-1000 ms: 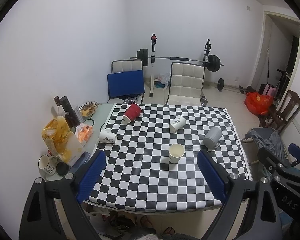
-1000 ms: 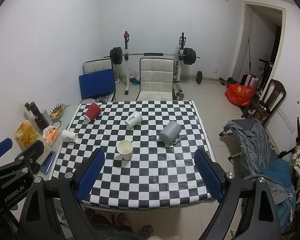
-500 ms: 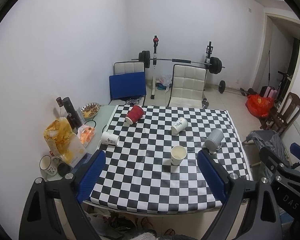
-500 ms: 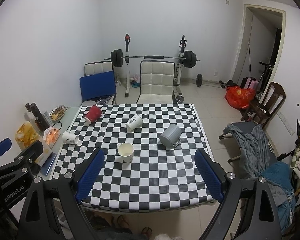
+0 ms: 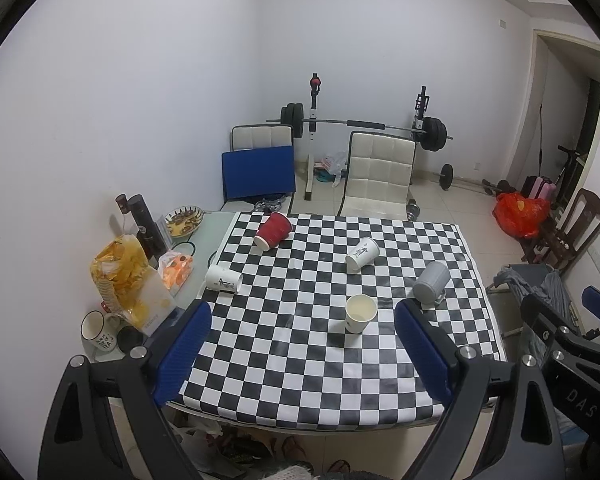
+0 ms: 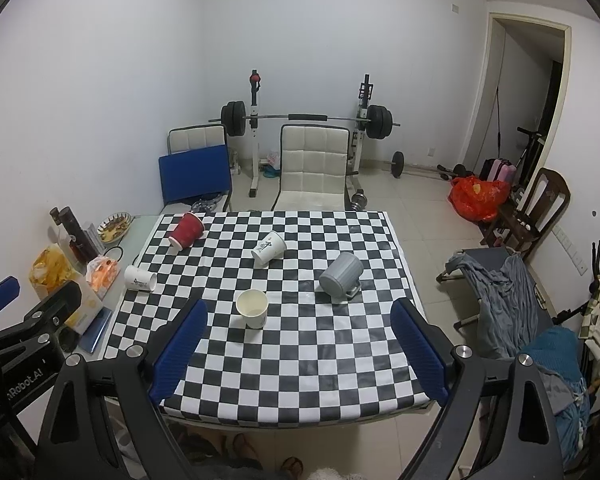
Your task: Flip cup upright
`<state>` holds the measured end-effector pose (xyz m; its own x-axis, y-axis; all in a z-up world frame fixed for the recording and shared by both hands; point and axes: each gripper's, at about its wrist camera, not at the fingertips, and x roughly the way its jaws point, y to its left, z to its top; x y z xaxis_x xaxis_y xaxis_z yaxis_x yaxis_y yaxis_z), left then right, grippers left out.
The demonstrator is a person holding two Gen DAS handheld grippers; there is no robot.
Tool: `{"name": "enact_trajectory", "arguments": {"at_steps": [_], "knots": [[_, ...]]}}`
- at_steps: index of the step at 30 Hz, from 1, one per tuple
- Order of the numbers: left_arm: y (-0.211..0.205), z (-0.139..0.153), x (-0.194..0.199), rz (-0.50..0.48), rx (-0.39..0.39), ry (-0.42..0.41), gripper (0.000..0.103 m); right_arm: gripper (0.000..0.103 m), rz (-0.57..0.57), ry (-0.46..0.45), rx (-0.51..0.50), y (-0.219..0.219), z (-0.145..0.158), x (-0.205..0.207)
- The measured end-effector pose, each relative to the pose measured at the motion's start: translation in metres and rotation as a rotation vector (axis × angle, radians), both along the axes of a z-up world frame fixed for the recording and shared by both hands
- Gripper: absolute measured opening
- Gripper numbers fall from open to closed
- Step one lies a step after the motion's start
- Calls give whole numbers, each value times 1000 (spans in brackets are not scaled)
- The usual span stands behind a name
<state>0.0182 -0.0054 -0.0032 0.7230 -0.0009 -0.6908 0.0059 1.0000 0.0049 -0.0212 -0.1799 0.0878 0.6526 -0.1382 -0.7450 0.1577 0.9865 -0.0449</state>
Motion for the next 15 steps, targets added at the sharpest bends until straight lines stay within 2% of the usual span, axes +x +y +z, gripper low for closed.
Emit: {"name": "enact_trajectory", "arguments": {"at_steps": [15], "knots": [[8,1,0,2,-11,-12,93,95,6,2,5,3,2,5]]}}
